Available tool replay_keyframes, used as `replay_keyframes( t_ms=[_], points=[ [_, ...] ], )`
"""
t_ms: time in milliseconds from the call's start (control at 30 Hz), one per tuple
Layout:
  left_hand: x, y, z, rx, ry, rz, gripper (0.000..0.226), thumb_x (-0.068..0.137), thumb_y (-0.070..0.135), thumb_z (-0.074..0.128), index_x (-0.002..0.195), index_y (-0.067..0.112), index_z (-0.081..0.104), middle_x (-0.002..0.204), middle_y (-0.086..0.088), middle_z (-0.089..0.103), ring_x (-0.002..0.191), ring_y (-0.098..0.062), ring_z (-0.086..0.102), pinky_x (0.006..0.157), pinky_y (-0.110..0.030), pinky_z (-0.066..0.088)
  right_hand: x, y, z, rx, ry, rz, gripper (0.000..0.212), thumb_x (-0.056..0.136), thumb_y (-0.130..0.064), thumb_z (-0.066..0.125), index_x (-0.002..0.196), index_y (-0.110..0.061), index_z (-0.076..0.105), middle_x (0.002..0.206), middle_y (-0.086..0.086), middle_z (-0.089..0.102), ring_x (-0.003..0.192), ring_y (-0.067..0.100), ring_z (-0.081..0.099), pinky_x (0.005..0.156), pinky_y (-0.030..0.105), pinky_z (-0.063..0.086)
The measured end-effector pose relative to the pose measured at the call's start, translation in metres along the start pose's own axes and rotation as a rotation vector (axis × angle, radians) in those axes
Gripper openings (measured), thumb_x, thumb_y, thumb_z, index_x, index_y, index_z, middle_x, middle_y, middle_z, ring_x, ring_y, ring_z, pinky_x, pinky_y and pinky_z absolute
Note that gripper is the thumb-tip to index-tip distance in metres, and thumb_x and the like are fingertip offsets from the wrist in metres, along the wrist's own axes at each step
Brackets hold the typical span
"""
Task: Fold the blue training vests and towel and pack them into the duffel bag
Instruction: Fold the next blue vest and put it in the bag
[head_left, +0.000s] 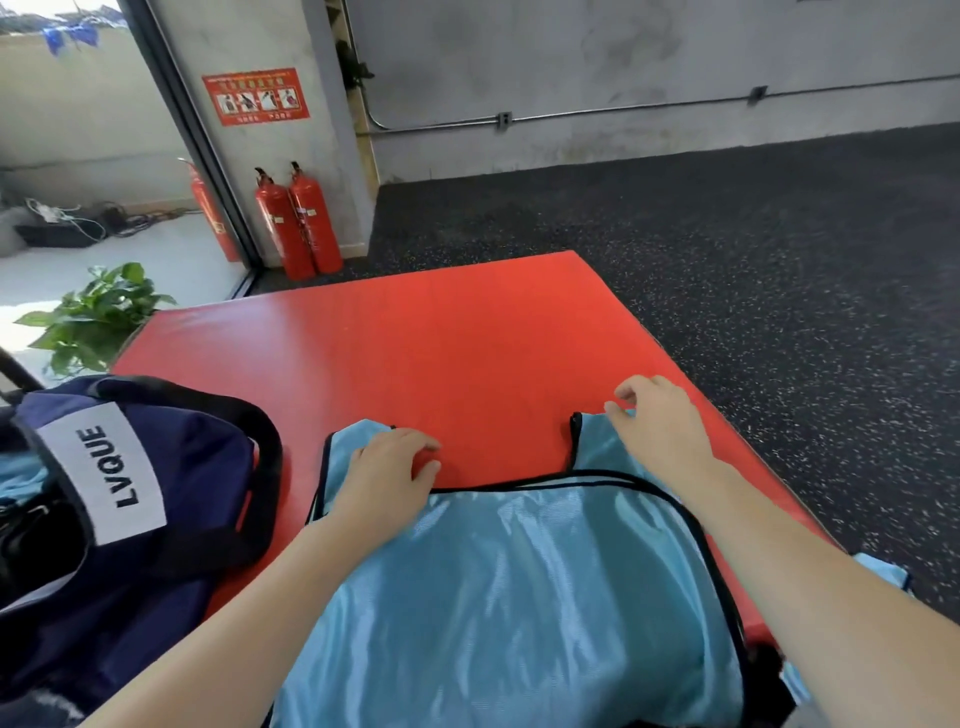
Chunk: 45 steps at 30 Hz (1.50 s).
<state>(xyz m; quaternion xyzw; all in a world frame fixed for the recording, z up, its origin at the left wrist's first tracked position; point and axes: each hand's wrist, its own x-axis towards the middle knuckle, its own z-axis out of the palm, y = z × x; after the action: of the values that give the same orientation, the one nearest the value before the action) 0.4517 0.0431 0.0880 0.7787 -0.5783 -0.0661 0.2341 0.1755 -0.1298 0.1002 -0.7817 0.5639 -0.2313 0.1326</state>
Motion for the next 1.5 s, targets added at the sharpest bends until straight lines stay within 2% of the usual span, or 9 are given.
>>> replay_keyframes(
  t_ms=[100,200,300,500,900,1033,1300,1400,1500],
  points=[
    [-0.003,-0.013,-0.016,0.003,0.03,-0.007,0.023,0.092,0.023,0.066,0.115,0.024,0.07,0.112,0.017,0.063,0.117,-0.011,0.055,0.106,-0.038,0.043,-0.019,-0.021,0.017,-0.043,-0.138,-0.082,0.036,0.098,-0.044,0.057,0.121,-0.016,0.064,0.12,0.005,0.059,0.116,0.029,0.056,0.097,0.044,0.048],
    [-0.009,-0.029,-0.032,0.033,0.018,-0.039,0.026,0.092,0.023,0.064,0.117,0.023,0.069,0.121,0.011,0.062,0.117,-0.02,0.057,0.104,-0.041,0.044,-0.032,-0.025,0.037,-0.169,-0.292,-0.135,0.068,0.102,-0.057,0.041,0.153,-0.012,0.036,0.158,0.007,0.034,0.149,0.026,0.026,0.121,0.04,0.025],
    [-0.015,-0.045,-0.045,0.061,-0.009,-0.095,0.031,0.093,0.024,0.062,0.123,0.022,0.067,0.127,0.003,0.063,0.121,-0.023,0.055,0.107,-0.041,0.042,-0.029,-0.027,0.036,-0.195,-0.346,-0.113,0.075,0.102,-0.061,0.031,0.159,-0.012,0.023,0.167,0.006,0.018,0.155,0.026,0.009,0.126,0.04,0.011],
    [-0.018,-0.062,-0.062,-0.084,0.113,-0.241,0.03,0.092,0.018,0.059,0.121,0.022,0.067,0.113,0.006,0.06,0.105,-0.014,0.053,0.087,-0.023,0.036,-0.029,-0.076,0.044,-0.027,-0.185,-0.159,0.056,0.102,-0.047,0.048,0.138,-0.004,0.053,0.145,0.014,0.051,0.139,0.03,0.041,0.116,0.039,0.031],
    [0.002,-0.072,-0.057,-0.512,0.203,-0.421,0.029,0.089,0.016,0.068,0.117,0.025,0.069,0.108,0.012,0.067,0.096,-0.002,0.063,0.078,-0.011,0.042,-0.048,-0.206,0.105,0.336,-0.484,-0.188,0.036,0.093,-0.057,0.055,0.112,-0.029,0.068,0.102,-0.01,0.067,0.101,0.015,0.062,0.092,0.038,0.049],
    [0.01,-0.075,-0.054,-0.76,0.219,-0.424,0.028,0.086,0.01,0.071,0.101,0.034,0.071,0.107,0.009,0.073,0.1,-0.002,0.067,0.091,-0.021,0.053,-0.04,-0.211,0.107,0.616,-0.527,-0.098,0.023,0.094,-0.044,0.064,0.107,-0.026,0.072,0.102,-0.013,0.071,0.1,0.004,0.064,0.088,0.026,0.047],
    [0.021,-0.075,-0.055,-0.902,0.435,-0.463,0.028,0.086,0.002,0.07,0.091,0.03,0.075,0.094,0.008,0.076,0.094,-0.006,0.07,0.092,-0.026,0.054,-0.03,-0.215,0.102,1.338,-0.579,0.312,0.019,0.086,-0.008,0.076,0.104,-0.005,0.076,0.099,0.014,0.076,0.094,0.025,0.07,0.091,0.038,0.057],
    [0.019,-0.077,-0.057,-0.797,0.453,-0.453,0.028,0.088,0.004,0.069,0.09,0.032,0.073,0.092,0.011,0.075,0.091,-0.001,0.069,0.089,-0.022,0.054,-0.028,-0.21,0.104,1.239,-0.538,0.225,0.02,0.08,-0.019,0.08,0.1,-0.016,0.079,0.104,0.009,0.077,0.101,0.024,0.071,0.1,0.042,0.054],
    [0.014,-0.079,-0.055,-0.59,0.404,-0.395,0.029,0.092,0.005,0.063,0.091,0.032,0.072,0.092,0.013,0.073,0.089,0.0,0.067,0.083,-0.013,0.05,-0.031,-0.204,0.106,0.761,-0.464,-0.073,0.016,0.087,-0.025,0.074,0.103,-0.024,0.074,0.109,-0.005,0.072,0.1,0.01,0.066,0.094,0.031,0.05]
  ],
)
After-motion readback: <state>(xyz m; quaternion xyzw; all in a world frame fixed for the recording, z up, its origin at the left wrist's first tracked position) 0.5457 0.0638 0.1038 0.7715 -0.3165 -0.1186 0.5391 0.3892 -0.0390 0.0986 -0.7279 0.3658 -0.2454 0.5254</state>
